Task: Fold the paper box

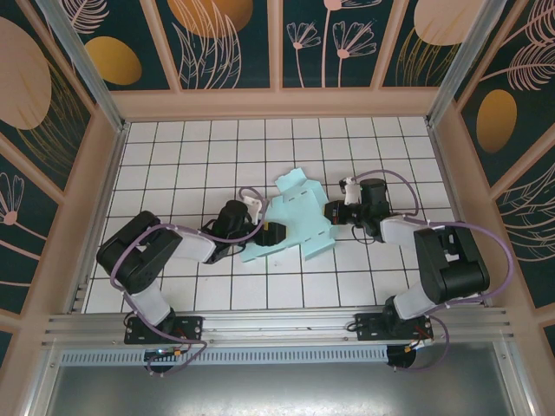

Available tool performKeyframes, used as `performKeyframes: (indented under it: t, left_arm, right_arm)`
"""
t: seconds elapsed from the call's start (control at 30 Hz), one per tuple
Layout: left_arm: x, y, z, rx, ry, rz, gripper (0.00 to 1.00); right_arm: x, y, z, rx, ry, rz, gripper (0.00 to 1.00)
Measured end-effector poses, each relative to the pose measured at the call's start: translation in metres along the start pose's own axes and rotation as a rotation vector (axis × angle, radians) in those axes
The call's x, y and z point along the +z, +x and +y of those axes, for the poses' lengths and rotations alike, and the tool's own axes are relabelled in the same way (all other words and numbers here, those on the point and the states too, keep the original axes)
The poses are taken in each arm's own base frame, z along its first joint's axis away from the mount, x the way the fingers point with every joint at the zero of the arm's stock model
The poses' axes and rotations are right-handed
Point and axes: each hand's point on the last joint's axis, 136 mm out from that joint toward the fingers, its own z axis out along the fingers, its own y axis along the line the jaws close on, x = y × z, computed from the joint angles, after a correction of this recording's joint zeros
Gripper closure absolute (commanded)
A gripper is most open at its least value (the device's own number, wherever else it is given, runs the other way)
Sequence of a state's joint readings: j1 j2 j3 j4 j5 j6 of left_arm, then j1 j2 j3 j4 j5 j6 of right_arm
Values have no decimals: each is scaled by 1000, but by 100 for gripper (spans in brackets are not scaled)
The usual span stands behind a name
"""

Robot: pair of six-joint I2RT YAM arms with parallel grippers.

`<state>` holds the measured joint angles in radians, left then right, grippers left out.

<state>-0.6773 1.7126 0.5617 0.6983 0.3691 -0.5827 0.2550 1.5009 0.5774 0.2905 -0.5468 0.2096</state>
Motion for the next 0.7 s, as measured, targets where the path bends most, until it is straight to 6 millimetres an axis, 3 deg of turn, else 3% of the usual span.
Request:
performKeyframes:
  t: [0.07,0.27,0.37,0.57,0.7]
  left_arm:
    - [-6,-13,-5,-1,-5,-48,1]
    - [-36,-72,-26,33,-26,-251,1]
    - [-51,-106,-25,32,-58,-353,1]
    - [-79,-148,24,-24,-207,-484,1]
    - [-80,-166,49,-55,-274,-499,2]
  right_arm:
    - [-4,-4,4,-31,4,-14,100]
    - [-15,-16,17,-172,46,-57,100]
    - [-19,-23,21,-248,94,-78,100]
    - [-23,-36,21,-401,255,-97,100]
    - [-21,-41,37,-559,343,-93,100]
